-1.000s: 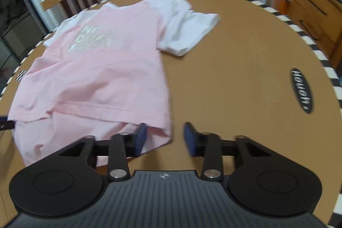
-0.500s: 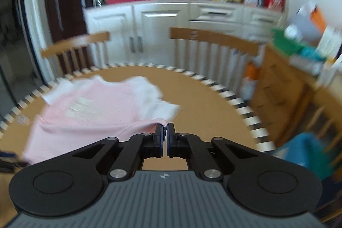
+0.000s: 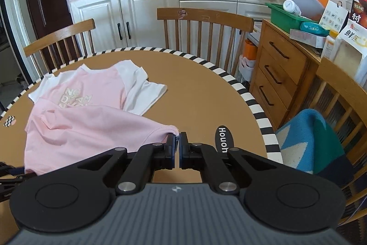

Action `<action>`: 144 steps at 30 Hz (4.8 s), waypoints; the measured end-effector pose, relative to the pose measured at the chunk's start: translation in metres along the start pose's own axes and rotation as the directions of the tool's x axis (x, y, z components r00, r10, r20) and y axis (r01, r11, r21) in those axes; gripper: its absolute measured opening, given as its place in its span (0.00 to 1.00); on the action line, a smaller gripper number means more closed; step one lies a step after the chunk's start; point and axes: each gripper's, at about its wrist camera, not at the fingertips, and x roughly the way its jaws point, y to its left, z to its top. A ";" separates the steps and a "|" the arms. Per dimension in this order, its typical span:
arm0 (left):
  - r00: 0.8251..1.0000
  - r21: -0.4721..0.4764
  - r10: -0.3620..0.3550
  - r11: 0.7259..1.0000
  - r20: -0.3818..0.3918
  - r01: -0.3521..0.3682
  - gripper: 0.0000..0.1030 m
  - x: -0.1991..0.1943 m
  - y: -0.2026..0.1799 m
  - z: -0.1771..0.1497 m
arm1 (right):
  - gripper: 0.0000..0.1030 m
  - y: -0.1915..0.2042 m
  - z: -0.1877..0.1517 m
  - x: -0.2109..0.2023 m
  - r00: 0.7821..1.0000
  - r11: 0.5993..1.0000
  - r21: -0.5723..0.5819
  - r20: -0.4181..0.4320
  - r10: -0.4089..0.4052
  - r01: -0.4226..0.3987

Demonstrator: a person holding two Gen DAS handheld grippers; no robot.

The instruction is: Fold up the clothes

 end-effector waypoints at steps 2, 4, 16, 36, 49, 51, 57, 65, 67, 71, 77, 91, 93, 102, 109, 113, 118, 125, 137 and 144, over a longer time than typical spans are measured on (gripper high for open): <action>0.999 0.005 0.035 0.999 0.030 -0.035 0.06 -0.018 0.015 0.012 | 0.03 0.001 0.005 -0.007 1.000 1.000 -0.017 0.020 0.018 -0.017; 0.996 0.009 0.057 0.998 0.071 -0.058 0.06 -0.052 0.033 0.028 | 0.03 0.005 0.012 -0.019 0.998 0.998 -0.047 0.052 0.045 -0.042; 0.909 0.129 0.122 0.989 -0.399 -0.076 0.09 -0.131 0.061 -0.032 | 0.03 0.032 -0.079 -0.028 0.906 0.933 -0.135 -0.320 0.278 -0.334; 0.986 -0.365 0.037 0.926 -0.163 -0.095 0.54 -0.083 0.114 -0.076 | 0.21 -0.018 -0.141 -0.002 0.927 0.904 0.376 -0.223 0.301 -0.203; 0.972 -0.281 0.029 0.955 -0.232 -0.095 0.07 -0.114 0.112 -0.100 | 0.04 0.034 -0.154 -0.037 0.910 0.951 0.239 -0.319 0.267 -0.195; 0.970 -0.291 0.014 0.953 -0.244 -0.087 0.09 -0.115 0.112 -0.107 | 0.04 0.033 -0.160 -0.035 0.906 0.951 0.258 -0.341 0.253 -0.168; 0.970 -0.238 0.038 0.966 -0.239 -0.097 0.52 -0.147 0.128 -0.100 | 0.12 0.020 -0.151 -0.055 0.908 0.955 0.288 -0.375 0.186 -0.076; 0.994 -0.285 0.062 0.958 0.085 -0.035 0.77 -0.134 0.210 0.003 | 0.32 -0.001 -0.069 -0.032 0.985 0.975 0.223 -0.172 0.017 0.022; 0.988 -0.253 0.091 0.966 0.124 -0.057 0.74 -0.101 0.215 0.038 | 0.31 0.005 -0.043 -0.001 0.993 0.981 0.194 -0.119 0.025 -0.002; 0.977 -0.181 0.178 0.971 0.121 -0.155 0.72 -0.028 0.221 0.102 | 0.33 0.007 0.013 0.075 0.997 0.985 0.168 -0.070 0.040 -0.028; 0.949 -0.072 0.310 0.949 0.055 -0.306 0.72 0.079 0.236 0.173 | 0.35 -0.008 0.081 0.195 0.994 0.980 0.194 -0.097 0.052 -0.033; 0.967 -0.085 0.243 0.965 -0.077 -0.249 0.32 0.197 0.260 0.200 | 0.06 0.019 0.088 0.289 0.981 0.997 -0.030 -0.181 0.064 -0.070; 0.963 -0.118 0.266 0.956 -0.031 -0.268 0.18 0.198 0.260 0.198 | 0.05 0.015 0.088 0.289 0.981 0.997 -0.001 -0.182 0.071 -0.072; 0.944 -0.058 0.326 0.942 -0.054 -0.329 0.70 0.224 0.256 0.211 | 0.05 0.013 0.092 0.291 0.978 0.997 0.025 -0.194 0.077 -0.073; 0.939 -0.131 0.339 0.930 -0.052 -0.343 0.02 0.229 0.240 0.208 | 0.04 0.010 0.088 0.282 0.989 1.000 0.017 -0.148 0.019 -0.016; 0.892 -0.306 0.451 0.852 0.014 -0.425 0.02 0.207 0.256 0.197 | 0.03 -0.013 0.091 0.268 0.993 0.995 0.069 -0.093 -0.067 0.074; 0.851 -0.399 0.522 0.769 -0.059 -0.500 0.02 0.198 0.276 0.189 | 0.03 -0.048 0.093 0.255 0.977 0.968 0.140 -0.082 -0.196 0.207; 0.836 -0.439 0.526 0.721 -0.156 -0.536 0.02 0.174 0.294 0.152 | 0.03 -0.053 0.074 0.243 0.954 0.955 0.084 -0.124 -0.273 0.285; 0.910 -0.590 0.415 0.738 0.015 -0.328 0.36 0.103 0.324 0.139 | 0.40 -0.064 0.058 0.194 0.955 0.941 0.183 0.039 -0.296 0.284; 0.931 -0.424 0.348 0.831 -0.109 -0.360 0.38 0.087 0.287 0.094 | 0.40 -0.048 0.024 0.177 0.992 0.961 0.245 -0.055 -0.117 0.127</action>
